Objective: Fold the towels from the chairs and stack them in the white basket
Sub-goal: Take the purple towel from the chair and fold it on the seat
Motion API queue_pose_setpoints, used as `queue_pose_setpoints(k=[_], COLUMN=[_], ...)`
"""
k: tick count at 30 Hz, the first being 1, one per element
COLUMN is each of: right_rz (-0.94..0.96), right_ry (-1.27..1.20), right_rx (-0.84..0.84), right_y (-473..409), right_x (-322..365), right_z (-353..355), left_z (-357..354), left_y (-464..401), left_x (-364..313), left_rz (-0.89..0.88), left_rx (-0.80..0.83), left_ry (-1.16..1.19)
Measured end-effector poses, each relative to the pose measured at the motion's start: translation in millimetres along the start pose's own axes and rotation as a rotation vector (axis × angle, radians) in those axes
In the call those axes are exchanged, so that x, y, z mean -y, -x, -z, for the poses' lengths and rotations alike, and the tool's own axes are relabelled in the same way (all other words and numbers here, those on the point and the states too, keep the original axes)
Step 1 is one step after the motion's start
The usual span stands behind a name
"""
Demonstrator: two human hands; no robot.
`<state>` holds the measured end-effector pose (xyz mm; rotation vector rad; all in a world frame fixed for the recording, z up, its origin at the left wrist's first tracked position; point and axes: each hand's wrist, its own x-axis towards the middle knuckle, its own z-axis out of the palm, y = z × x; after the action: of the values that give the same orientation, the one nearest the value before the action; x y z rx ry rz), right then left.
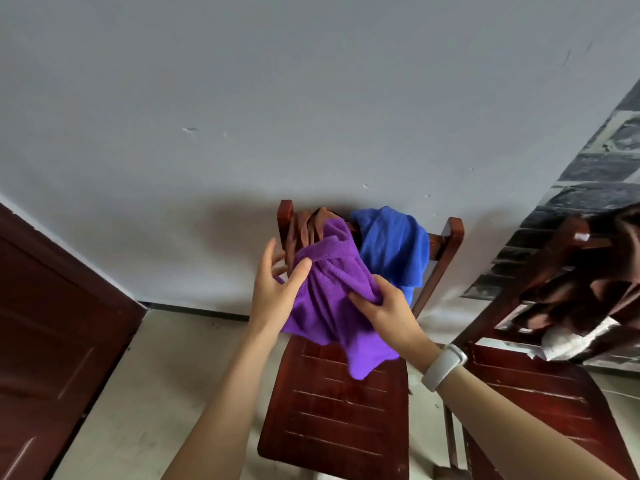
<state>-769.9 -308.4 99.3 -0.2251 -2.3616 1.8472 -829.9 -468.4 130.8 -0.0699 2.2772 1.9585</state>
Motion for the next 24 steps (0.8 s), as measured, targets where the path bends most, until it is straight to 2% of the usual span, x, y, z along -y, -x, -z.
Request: queue_pose_setpoints(k=[2,5,9,10,14,17,20,24], right_rz=[-0.085,-0.224,-0.395,-0.427,-0.517,-0.579,-0.607,-0.606], right_ry=[-0.111,-0.289,-0.516,-0.536,-0.422,-0.436,-0.422,-0.376], right_rx=[-0.085,-0.156,-0.187,-0.205,-0.368,-0.388,-0.428,-0.559], right_y=[7,18,36,41,66,91,109,121], right_x=[1,-4,-20,-24,-46,-67,-82,-94], right_z=[12,28,39,43,64,85,103,129], left_z=[-4,-22,-60,-68,-73,-67,-67,-72], left_y=[6,32,61,64,68,72,76,73], left_x=[19,48,74,78,77,66,58,52], left_rz=[0.189,0.408,0.745,0.721,0.316,0.1,-0.017,-0.059], left_rx=[-0.016,0.132,0.273,0.257,0.156,0.095,0.122,0.098], left_ry=[-0.044,-0.031,0.199,0.201,-0.179,-0.412,-0.46,-0.393])
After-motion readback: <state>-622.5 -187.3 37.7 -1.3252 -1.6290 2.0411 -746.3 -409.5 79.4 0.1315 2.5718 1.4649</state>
